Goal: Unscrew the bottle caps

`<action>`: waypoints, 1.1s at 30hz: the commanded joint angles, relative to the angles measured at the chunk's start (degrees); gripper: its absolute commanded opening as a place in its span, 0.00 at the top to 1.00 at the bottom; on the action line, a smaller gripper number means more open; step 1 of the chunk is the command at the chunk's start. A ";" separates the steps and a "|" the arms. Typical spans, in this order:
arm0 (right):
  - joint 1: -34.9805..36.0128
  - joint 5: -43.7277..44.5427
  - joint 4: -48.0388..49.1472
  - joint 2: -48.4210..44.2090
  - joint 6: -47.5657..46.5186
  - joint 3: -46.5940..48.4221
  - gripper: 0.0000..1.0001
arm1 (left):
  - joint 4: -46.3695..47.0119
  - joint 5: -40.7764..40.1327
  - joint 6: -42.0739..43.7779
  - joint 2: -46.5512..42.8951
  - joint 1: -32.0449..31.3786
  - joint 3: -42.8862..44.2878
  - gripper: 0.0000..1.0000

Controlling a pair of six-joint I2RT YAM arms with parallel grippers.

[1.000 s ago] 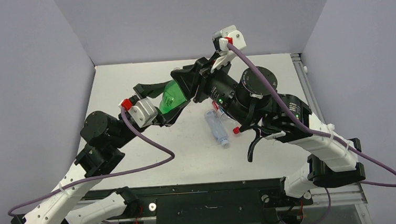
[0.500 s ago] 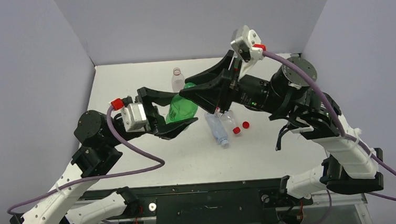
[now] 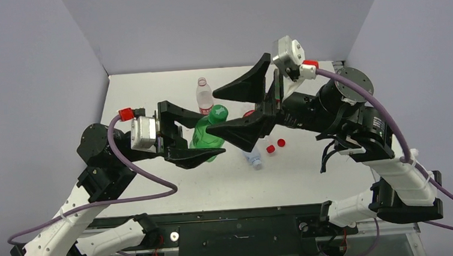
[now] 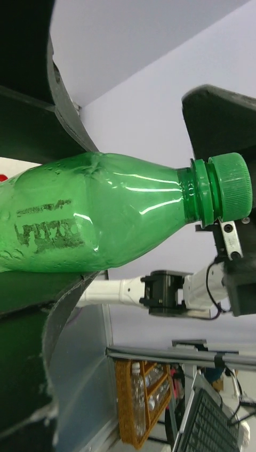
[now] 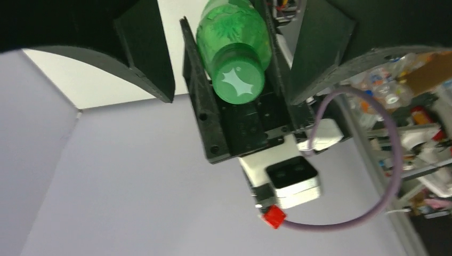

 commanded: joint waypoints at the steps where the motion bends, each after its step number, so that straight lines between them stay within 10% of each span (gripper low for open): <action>1: 0.94 24.14 3.13 -2.74 3.48 -1.97 0.22 | 1.15 -8.14 6.80 -0.53 0.31 0.08 1.00; 9: 8.69 50.85 -1.81 4.27 4.10 5.56 0.18 | 0.21 -21.85 25.78 -2.08 0.19 -6.15 1.00; 18: 9.53 55.87 -7.39 12.61 4.73 14.04 0.19 | -0.27 -29.36 29.09 -1.05 0.14 -5.70 1.00; 33: 7.40 51.20 -5.45 10.52 7.98 9.63 0.72 | 1.31 -31.42 27.77 -0.75 0.19 -6.10 1.00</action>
